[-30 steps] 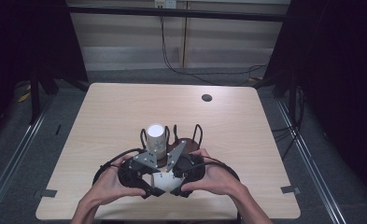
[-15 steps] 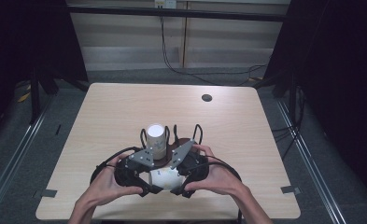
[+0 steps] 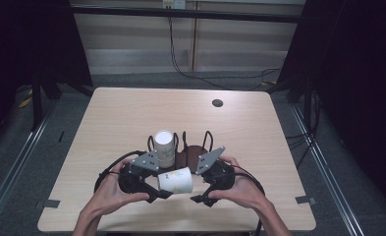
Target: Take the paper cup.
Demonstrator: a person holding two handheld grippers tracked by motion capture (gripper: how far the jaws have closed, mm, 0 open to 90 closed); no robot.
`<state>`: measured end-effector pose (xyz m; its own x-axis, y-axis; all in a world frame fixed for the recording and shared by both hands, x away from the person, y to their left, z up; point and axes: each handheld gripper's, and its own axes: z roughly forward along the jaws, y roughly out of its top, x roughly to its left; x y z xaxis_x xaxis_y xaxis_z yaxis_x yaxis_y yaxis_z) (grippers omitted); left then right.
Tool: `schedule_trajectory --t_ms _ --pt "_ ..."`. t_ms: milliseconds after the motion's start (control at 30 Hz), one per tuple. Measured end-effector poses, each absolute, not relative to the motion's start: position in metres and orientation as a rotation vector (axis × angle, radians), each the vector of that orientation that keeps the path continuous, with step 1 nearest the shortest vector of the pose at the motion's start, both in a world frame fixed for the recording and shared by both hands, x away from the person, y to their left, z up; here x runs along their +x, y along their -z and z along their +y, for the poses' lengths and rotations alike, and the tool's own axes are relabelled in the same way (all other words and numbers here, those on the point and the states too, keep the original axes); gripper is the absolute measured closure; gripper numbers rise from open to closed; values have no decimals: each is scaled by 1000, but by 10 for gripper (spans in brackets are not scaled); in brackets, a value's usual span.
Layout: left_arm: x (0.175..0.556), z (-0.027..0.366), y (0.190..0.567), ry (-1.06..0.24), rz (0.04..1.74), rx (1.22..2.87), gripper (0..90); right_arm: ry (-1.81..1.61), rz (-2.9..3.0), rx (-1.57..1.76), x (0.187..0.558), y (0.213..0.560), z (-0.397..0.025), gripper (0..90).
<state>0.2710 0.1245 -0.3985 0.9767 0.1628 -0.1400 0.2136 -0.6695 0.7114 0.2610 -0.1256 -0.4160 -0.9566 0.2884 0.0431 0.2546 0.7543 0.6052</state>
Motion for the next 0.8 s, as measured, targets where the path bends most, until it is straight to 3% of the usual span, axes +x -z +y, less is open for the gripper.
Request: schedule_trajectory --t_ms 800 --pt "264 141 412 4 269 2074 367 -1382 2693 524 251 425 -154 140"
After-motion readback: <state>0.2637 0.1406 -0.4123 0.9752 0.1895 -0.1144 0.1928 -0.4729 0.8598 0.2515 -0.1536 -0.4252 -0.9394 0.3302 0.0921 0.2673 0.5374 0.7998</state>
